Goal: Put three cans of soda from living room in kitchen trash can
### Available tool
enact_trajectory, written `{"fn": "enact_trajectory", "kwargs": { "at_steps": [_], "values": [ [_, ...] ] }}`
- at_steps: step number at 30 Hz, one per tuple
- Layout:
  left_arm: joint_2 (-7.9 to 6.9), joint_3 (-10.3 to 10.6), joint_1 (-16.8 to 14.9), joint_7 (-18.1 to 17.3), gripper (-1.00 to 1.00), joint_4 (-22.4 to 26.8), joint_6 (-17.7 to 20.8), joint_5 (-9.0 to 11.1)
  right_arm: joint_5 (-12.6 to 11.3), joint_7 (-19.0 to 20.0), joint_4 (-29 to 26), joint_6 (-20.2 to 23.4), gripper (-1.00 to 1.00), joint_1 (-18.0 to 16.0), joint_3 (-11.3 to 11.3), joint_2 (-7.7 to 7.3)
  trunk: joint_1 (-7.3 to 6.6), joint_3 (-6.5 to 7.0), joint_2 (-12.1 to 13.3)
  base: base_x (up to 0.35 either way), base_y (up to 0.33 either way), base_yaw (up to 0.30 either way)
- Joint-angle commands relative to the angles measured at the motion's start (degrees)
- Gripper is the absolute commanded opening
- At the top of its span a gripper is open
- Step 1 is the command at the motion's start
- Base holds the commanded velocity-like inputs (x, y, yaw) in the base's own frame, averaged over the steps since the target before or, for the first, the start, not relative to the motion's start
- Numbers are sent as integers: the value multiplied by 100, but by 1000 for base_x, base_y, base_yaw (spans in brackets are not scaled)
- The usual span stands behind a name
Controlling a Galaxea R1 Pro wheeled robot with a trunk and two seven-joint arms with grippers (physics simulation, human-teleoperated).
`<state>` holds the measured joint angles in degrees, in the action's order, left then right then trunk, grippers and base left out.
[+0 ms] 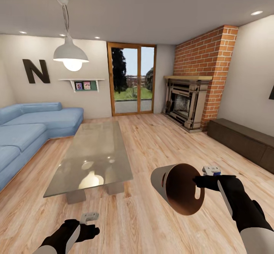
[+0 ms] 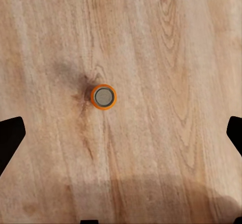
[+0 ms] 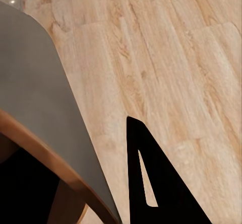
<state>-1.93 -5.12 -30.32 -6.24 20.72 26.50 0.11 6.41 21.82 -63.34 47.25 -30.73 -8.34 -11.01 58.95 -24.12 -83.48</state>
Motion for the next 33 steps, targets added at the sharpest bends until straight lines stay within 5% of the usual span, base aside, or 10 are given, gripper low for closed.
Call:
{"fn": "enact_trajectory", "kwargs": {
  "at_steps": [1,25,33],
  "values": [
    [0,-1,0,0,100,0,-10,6,-132,26,8,21,-100,-3,-1,3,0,1,-1,0,0,0],
    [-3,5,1,-41,100,65,-139,39,-142,29,32,15,-100,-3,-2,8,0,-87,-1,0,0,0],
    [-188,-13,-30,-45,100,84,-267,135,-139,25,32,19,-100,-5,45,10,-44,-123,80,0,0,0]
  ]
}}
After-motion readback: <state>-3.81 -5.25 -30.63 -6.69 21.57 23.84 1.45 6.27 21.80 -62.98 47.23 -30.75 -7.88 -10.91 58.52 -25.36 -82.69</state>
